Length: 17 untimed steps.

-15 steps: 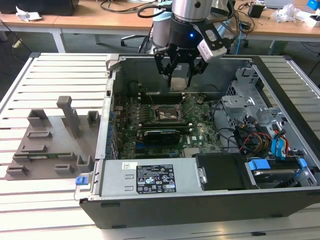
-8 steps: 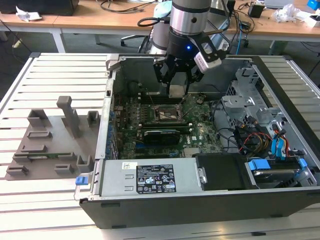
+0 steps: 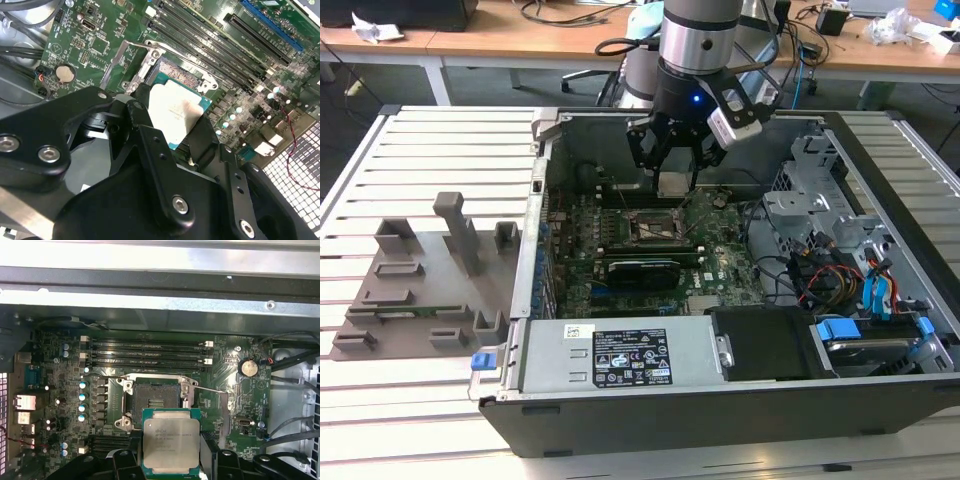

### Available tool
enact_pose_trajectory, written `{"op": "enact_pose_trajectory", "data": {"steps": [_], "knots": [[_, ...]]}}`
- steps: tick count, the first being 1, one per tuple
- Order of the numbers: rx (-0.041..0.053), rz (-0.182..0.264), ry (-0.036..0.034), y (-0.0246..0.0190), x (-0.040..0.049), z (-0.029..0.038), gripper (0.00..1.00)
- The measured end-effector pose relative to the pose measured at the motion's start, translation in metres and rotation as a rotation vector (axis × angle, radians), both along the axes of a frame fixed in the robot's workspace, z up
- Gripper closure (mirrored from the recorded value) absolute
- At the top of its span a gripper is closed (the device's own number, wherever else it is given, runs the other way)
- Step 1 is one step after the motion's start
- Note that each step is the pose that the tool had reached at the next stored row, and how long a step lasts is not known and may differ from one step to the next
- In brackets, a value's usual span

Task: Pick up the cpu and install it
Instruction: 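Pick up the cpu and move it towards the insertion slot, then place the cpu into insertion slot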

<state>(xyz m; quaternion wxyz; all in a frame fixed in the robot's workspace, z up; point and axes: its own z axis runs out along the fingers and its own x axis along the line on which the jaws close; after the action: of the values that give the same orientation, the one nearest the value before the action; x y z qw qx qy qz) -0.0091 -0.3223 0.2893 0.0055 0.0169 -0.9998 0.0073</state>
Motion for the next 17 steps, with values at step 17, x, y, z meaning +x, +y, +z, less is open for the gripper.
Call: {"op": "enact_pose_trajectory", "data": {"steps": [17], "knots": [[-0.0043, -0.088, 0.0, -0.0002, 0.0, -0.0001, 0.45]]}}
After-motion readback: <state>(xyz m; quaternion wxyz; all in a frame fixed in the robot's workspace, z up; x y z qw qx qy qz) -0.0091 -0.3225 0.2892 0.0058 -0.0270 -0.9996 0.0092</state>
